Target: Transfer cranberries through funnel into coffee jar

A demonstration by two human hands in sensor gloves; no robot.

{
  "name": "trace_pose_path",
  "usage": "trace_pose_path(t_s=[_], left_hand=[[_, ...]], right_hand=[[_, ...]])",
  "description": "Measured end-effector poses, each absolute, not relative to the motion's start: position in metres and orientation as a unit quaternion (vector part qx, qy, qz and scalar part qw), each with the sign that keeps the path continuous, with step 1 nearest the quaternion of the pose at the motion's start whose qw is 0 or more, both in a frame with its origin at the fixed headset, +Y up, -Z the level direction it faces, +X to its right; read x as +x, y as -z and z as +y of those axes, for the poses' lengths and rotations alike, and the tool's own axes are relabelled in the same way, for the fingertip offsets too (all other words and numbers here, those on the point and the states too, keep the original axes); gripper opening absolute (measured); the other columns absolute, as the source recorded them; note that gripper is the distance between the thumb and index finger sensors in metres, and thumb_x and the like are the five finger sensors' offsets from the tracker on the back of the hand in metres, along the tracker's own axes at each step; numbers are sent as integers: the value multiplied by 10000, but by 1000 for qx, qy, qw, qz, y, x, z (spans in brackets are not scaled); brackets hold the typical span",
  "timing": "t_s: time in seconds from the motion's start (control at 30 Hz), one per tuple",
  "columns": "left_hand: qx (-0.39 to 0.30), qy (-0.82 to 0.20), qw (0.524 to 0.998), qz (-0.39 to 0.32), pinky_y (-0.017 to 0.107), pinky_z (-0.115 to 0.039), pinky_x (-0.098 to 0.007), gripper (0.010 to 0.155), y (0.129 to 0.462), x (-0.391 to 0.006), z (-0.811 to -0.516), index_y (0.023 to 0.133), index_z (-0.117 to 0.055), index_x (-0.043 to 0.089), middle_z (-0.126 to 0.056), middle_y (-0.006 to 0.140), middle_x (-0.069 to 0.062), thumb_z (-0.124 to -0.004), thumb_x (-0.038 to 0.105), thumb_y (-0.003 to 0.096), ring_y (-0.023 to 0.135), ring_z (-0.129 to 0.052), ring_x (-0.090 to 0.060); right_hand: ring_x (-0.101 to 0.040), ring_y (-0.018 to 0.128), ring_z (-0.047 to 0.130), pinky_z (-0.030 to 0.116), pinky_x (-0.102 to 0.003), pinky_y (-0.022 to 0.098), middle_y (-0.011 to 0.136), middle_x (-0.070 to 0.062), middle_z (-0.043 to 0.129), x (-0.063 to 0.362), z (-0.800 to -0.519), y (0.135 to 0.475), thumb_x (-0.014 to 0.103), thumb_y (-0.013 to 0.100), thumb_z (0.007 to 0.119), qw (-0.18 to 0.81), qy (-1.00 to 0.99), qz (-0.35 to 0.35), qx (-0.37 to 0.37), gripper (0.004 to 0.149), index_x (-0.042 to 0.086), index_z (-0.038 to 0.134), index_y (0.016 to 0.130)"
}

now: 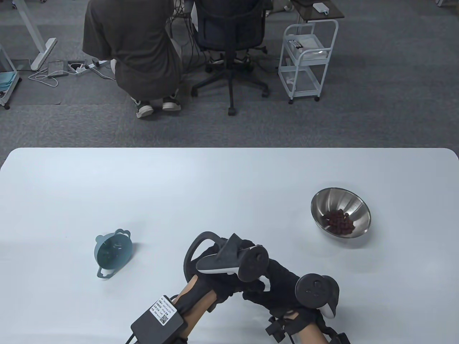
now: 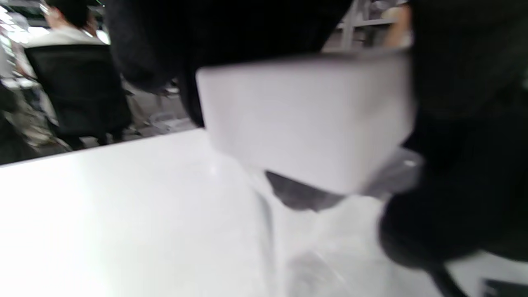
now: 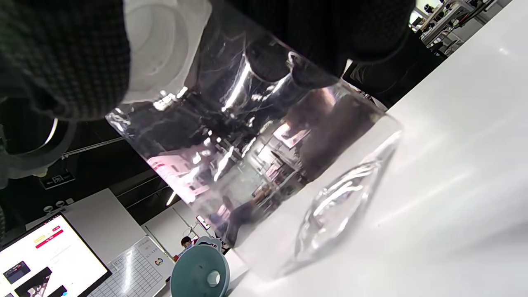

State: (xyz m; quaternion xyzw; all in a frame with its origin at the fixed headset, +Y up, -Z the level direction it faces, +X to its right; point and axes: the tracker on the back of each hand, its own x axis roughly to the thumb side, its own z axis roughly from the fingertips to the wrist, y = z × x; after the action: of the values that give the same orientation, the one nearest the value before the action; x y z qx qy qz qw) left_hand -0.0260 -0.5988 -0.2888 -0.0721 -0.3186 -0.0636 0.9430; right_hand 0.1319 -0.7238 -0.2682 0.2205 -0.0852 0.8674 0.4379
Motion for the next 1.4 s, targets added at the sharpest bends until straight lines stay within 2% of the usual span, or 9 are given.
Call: trace_pose_path(t_s=[0.2,0.37,0.57,0.67,0.77,1.0,1.1,1.23,1.4], left_hand=[[-100,82,975,-182,327,-912,-337,901,296,-23,-605,965,-838,136,-987,773,-164,-594,801,408,389,-1123,-222],[-108,67,976,-176,241,-939,-290,933,297,-29,-607,982,-808,112,-1019,764,-142,-541,801,412,282,-1149,-163],[-84,12,969,-231,512,-861,-397,919,287,-48,-587,1134,-565,206,-790,1063,-130,-580,783,419,649,-1066,-258],[-87,-34,953,-288,628,-781,-468,892,285,-59,-579,1159,-456,284,-622,1168,-137,-630,754,422,880,-926,-328],[-104,-74,916,-380,754,-615,-598,846,284,-65,-579,1145,-408,351,-427,1239,-89,-766,638,434,1125,-605,-429],[-174,-35,889,-422,800,-444,-626,888,282,-63,-591,1082,-363,460,-255,1235,-15,-943,398,411,1152,-311,-476],[-182,-21,887,-423,804,-454,-588,873,283,-57,-598,1071,-379,458,-294,1228,-10,-950,339,421,1158,-352,-415],[-163,-8,892,-421,771,-604,-522,862,285,-50,-598,1058,-435,451,-480,1209,-23,-972,328,395,1093,-666,-388],[-146,7,914,-378,683,-714,-506,897,289,-50,-596,1120,-456,341,-676,1069,-134,-907,586,384,895,-870,-366]], right_hand=[[-375,786,900,757,-487,560,947,-155,812,128,-723,266,608,342,954,403,-884,-89,222,909,68,599,981],[-375,788,898,755,-486,562,950,-152,810,127,-723,266,606,340,958,399,-885,-83,227,909,73,598,982],[-373,797,891,751,-483,568,958,-148,802,127,-723,267,605,344,955,427,-871,-76,231,908,77,589,987],[-373,798,890,751,-483,568,958,-147,803,130,-724,269,603,342,957,433,-869,-74,227,910,77,589,987],[-372,804,886,751,-481,570,964,-144,797,132,-725,269,602,343,956,450,-861,-70,227,908,82,585,989],[-371,807,885,751,-479,571,967,-143,795,131,-725,269,600,343,957,473,-846,-64,238,908,84,583,991],[-368,809,885,752,-478,571,968,-142,796,130,-725,269,600,340,958,486,-836,-59,247,910,86,583,991],[-371,805,889,754,-478,568,964,-143,799,132,-726,269,597,340,959,484,-837,-59,247,908,82,586,989],[-372,813,882,752,-480,571,972,-143,789,133,-724,268,592,345,959,467,-848,-72,239,906,85,577,992]])
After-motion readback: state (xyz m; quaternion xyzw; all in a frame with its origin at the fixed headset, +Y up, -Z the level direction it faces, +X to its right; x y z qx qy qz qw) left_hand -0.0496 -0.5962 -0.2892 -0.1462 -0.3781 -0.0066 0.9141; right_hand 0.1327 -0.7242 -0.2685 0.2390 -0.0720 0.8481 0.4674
